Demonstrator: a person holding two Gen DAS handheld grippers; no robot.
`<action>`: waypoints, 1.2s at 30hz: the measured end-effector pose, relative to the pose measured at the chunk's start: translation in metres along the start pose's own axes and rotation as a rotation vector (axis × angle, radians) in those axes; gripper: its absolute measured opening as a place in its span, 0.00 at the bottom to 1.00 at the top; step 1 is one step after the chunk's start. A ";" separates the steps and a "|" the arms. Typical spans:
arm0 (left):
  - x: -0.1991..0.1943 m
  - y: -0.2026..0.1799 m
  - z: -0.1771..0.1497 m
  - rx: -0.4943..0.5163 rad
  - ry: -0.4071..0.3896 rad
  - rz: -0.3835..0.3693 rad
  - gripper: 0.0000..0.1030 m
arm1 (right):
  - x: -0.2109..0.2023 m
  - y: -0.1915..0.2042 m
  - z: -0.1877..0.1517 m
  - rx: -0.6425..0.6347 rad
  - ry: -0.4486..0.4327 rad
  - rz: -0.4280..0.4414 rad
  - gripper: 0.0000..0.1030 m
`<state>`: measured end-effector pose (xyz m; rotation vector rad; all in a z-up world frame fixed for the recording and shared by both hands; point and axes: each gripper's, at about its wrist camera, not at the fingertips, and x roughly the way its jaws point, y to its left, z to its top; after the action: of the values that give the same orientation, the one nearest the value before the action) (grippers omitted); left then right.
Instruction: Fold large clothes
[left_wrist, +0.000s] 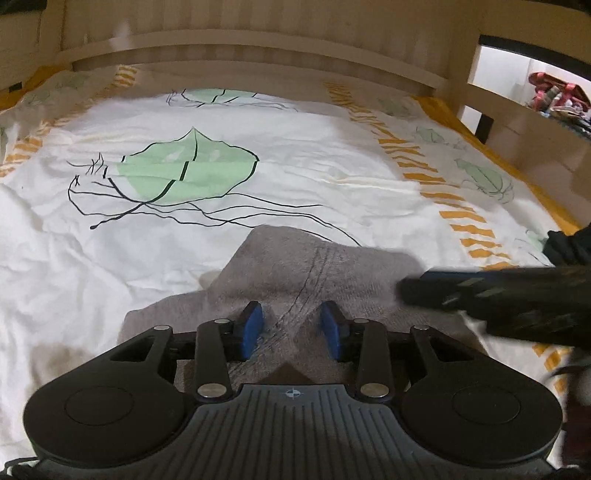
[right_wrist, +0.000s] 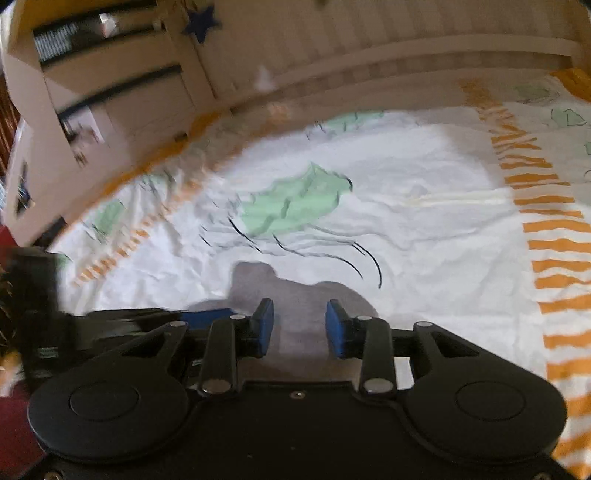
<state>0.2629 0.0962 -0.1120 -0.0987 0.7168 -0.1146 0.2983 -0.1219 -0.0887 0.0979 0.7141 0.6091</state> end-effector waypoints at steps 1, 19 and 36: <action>0.001 0.001 0.001 -0.002 0.003 0.005 0.35 | 0.011 -0.001 -0.002 -0.009 0.023 -0.014 0.41; -0.086 0.078 -0.018 -0.294 0.018 -0.078 0.88 | -0.038 -0.027 -0.013 0.174 -0.061 0.103 0.84; -0.040 0.069 -0.061 -0.342 0.216 -0.235 0.96 | 0.022 -0.052 -0.055 0.473 0.086 0.385 1.00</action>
<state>0.1980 0.1668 -0.1404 -0.5048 0.9350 -0.2293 0.3015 -0.1594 -0.1579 0.6625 0.9219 0.8038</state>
